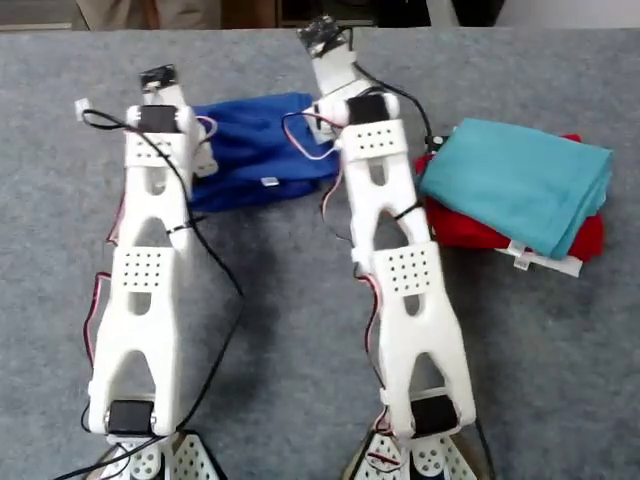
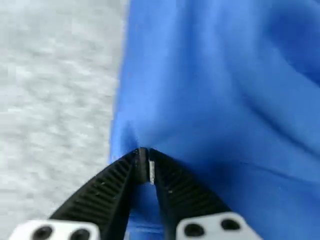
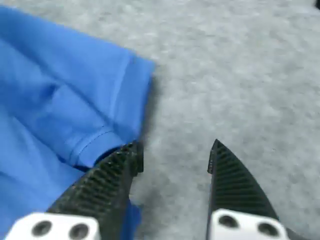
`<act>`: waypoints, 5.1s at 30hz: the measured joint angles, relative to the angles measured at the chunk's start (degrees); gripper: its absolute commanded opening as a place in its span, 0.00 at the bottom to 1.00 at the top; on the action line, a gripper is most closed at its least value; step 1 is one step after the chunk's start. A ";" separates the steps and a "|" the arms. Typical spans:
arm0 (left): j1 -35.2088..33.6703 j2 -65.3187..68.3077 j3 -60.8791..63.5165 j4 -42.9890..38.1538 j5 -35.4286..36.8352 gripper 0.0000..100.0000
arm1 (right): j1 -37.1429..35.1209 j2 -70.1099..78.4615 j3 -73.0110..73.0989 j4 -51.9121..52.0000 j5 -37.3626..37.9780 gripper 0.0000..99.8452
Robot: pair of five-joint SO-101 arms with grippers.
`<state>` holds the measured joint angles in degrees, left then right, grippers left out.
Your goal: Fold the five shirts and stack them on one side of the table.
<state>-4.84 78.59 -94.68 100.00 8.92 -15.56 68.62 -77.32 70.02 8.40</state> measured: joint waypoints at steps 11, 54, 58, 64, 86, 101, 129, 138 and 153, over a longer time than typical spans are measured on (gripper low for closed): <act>-0.97 0.35 0.00 0.09 -2.81 0.03 | -3.08 0.00 -0.62 1.23 0.00 0.20; -0.97 0.35 0.00 0.09 -3.16 0.03 | -3.43 7.30 -1.85 -21.71 6.68 0.15; -0.97 0.35 0.00 0.09 -3.16 0.03 | -3.43 7.30 -3.34 -17.58 4.04 0.26; -0.97 0.35 0.00 0.09 -3.16 0.03 | -3.43 7.30 -11.43 -10.02 -6.77 0.27; -0.97 0.35 0.00 0.09 -3.16 0.03 | -6.86 12.31 -9.32 -12.57 -6.51 0.05; -0.97 0.35 0.00 0.09 -3.16 0.03 | -3.52 13.45 -4.13 -28.31 8.44 0.00; -0.97 0.35 0.00 0.09 -3.16 0.03 | -1.32 24.26 -3.60 -59.60 17.49 0.00; -0.97 0.35 0.00 0.09 -3.16 0.03 | -1.32 26.90 -3.60 -64.88 21.98 0.03; -0.97 0.35 0.00 0.09 -3.16 0.03 | -0.97 26.99 -14.24 -47.21 8.09 0.20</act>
<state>-5.80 78.95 -94.68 100.09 5.76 -16.53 95.60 -91.56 22.81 16.48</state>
